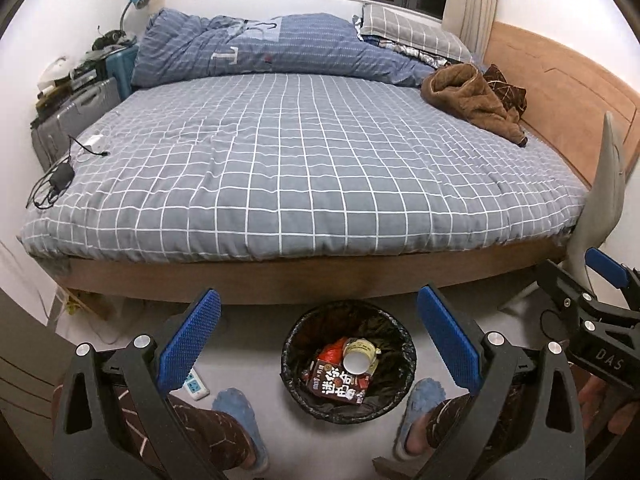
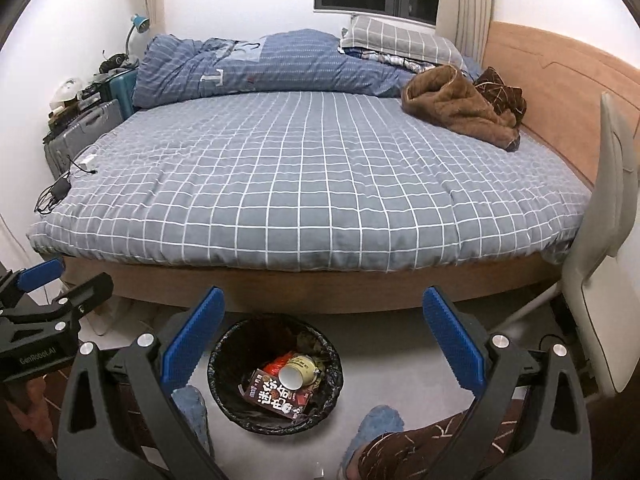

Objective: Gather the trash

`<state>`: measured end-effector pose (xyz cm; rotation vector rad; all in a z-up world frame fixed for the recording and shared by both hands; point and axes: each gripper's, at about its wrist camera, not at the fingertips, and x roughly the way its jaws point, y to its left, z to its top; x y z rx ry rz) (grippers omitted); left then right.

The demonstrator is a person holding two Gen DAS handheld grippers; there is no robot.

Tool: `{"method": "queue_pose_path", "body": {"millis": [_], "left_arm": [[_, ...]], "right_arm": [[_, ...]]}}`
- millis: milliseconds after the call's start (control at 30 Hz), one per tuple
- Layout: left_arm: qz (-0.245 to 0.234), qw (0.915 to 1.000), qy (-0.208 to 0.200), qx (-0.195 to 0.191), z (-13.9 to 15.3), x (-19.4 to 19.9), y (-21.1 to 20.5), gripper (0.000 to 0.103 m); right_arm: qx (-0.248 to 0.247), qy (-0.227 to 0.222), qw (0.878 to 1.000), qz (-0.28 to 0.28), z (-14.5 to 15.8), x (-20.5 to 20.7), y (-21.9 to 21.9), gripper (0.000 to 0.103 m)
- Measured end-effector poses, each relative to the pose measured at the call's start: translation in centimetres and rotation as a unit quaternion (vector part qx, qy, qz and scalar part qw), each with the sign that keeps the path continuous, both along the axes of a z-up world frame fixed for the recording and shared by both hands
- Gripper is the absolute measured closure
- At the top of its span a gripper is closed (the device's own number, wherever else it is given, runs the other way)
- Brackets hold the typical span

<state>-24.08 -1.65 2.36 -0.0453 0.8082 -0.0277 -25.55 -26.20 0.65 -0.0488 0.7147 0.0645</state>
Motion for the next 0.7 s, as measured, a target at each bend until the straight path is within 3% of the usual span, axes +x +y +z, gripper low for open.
{"method": "queue_pose_path", "body": {"millis": [700], "left_arm": [[0.002,1.0000,0.002,-0.001,-0.07,-0.63,0.52,0.006]], "right_arm": [[0.004,0.001,1.000,0.000,-0.08,-0.33,0.35,0.008]]}}
